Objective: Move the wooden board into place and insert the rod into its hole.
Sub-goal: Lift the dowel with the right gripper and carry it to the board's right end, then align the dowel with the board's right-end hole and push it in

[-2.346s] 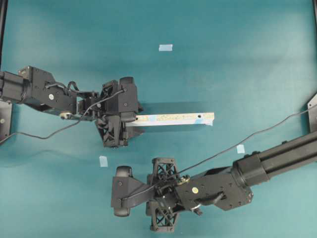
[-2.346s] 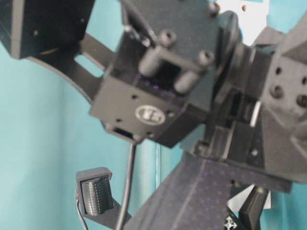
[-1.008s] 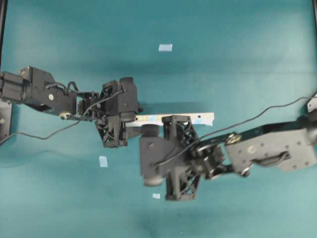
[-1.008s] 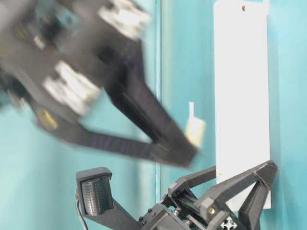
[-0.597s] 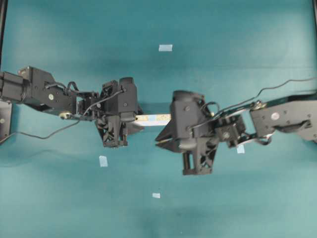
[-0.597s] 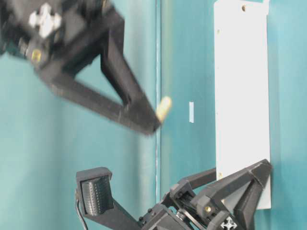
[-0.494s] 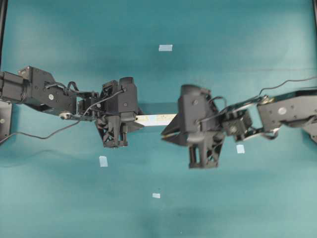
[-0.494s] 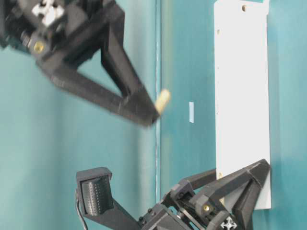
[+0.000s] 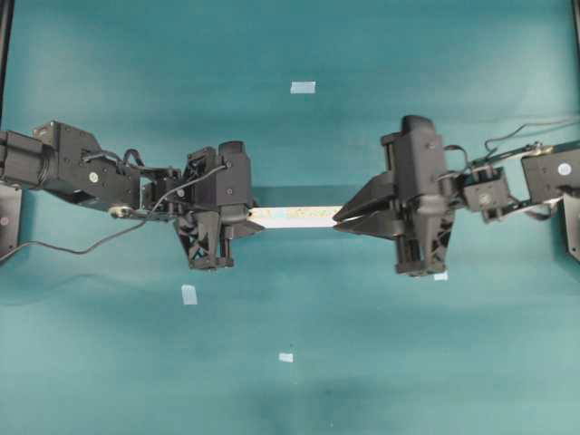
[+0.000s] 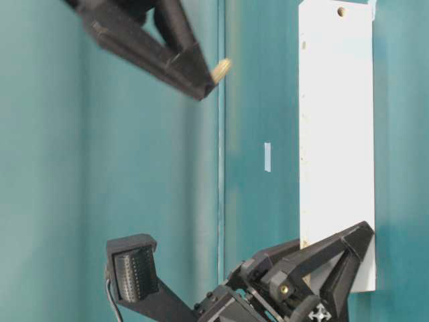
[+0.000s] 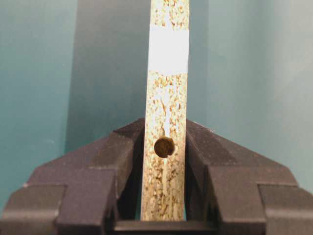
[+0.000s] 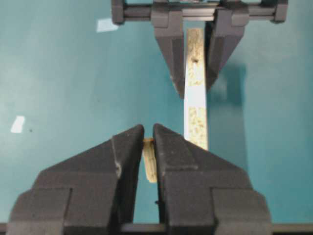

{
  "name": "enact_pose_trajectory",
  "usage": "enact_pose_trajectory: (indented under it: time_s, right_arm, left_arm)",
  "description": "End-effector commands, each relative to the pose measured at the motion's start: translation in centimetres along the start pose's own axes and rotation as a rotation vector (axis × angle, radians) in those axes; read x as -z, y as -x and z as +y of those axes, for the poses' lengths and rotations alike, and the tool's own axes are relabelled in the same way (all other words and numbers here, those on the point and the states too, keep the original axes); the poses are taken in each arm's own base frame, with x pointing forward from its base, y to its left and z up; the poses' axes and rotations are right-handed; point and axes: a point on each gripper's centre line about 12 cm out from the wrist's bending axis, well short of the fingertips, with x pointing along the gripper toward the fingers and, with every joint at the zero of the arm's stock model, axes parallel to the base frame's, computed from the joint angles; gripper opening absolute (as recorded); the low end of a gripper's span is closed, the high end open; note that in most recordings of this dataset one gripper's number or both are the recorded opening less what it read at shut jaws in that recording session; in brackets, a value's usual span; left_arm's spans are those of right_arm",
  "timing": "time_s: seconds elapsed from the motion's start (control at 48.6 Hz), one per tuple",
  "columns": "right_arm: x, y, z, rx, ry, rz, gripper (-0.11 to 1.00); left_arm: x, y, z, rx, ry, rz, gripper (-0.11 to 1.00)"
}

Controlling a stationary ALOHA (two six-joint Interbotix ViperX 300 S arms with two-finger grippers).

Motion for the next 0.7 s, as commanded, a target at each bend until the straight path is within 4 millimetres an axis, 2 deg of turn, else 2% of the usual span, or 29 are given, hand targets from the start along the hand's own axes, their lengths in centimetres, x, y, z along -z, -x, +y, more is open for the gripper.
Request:
enact_pose_trajectory:
  time_s: [0.0,0.226,0.35,0.494,0.679]
  right_arm:
    - [-0.4,0.8,-0.5,-0.039,-0.007,-0.087,0.12]
    - [1.9,2.6,-3.1,-0.035,0.074,-0.176,0.12]
    - [2.8,3.7,-4.1,-0.043,0.087,-0.284,0.12]
    - [4.3,4.7,-4.3,-0.067,0.059,-0.395,0.12]
    - [5.7,4.4,-4.4,-0.076,0.067,-0.391,0.12]
  left_arm:
    - [-1.0,0.4,-0.2,0.004,-0.002,-0.032,0.24]
    - [-0.5,0.4,-0.2,0.004,-0.002,0.002,0.24]
    - [-0.2,0.4,-0.2,0.004,0.0,0.034,0.24]
    - [-0.6,0.4,-0.2,0.005,0.0,0.029,0.24]
    - [-1.5,0.2,-0.3,0.006,0.001,0.011,0.24]
